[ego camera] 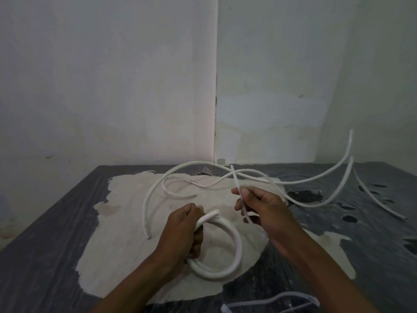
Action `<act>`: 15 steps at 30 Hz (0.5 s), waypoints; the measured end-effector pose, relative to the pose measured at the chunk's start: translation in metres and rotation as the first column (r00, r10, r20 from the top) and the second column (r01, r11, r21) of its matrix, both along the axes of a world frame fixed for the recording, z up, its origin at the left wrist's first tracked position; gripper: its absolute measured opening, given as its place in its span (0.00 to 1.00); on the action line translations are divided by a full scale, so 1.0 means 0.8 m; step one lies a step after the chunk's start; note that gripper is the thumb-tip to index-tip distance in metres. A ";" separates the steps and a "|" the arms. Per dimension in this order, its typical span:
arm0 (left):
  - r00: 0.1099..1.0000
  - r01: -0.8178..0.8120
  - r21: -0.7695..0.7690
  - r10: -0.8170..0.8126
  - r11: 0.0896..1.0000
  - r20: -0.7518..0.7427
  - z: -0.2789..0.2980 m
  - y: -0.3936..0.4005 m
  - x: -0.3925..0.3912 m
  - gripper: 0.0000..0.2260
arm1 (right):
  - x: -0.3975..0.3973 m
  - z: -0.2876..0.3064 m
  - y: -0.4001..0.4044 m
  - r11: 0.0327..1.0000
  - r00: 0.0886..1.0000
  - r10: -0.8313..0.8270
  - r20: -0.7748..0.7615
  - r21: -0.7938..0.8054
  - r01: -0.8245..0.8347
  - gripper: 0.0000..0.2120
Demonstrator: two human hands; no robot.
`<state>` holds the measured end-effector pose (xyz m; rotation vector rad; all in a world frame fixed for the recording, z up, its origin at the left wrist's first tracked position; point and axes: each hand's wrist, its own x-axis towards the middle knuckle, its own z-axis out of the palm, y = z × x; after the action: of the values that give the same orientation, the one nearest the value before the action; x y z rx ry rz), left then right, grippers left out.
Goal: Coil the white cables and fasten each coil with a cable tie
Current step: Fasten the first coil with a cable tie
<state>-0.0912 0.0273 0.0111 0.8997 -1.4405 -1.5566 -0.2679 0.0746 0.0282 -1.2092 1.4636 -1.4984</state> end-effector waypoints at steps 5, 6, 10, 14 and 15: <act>0.999 0.036 -0.001 -0.036 0.999 0.002 0.000 -0.002 0.003 0.15 | -0.005 -0.002 0.002 0.981 0.984 0.172 0.049 0.079 -0.175 0.11; 0.999 0.049 -0.004 -0.049 0.999 0.005 0.000 -0.002 0.003 0.14 | -0.007 -0.002 0.003 0.970 0.976 0.213 0.036 0.109 -0.215 0.11; 0.996 0.092 -0.041 -0.092 0.995 0.002 0.001 0.001 0.004 0.12 | -0.016 -0.004 0.004 0.914 0.934 0.357 -0.021 0.215 -0.345 0.09; 0.989 0.143 -0.050 -0.144 0.988 -0.017 0.004 0.007 0.003 0.12 | -0.025 -0.005 0.007 0.876 0.905 0.425 0.011 0.248 -0.414 0.09; 0.988 0.149 -0.040 -0.150 0.988 -0.028 0.004 0.008 0.003 0.13 | -0.028 -0.006 0.008 0.870 0.902 0.432 0.028 0.252 -0.424 0.08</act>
<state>-0.0889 0.0337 0.0144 0.7566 -1.5402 -1.6400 -0.2902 0.0807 0.0237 -1.2963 1.2524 -0.9656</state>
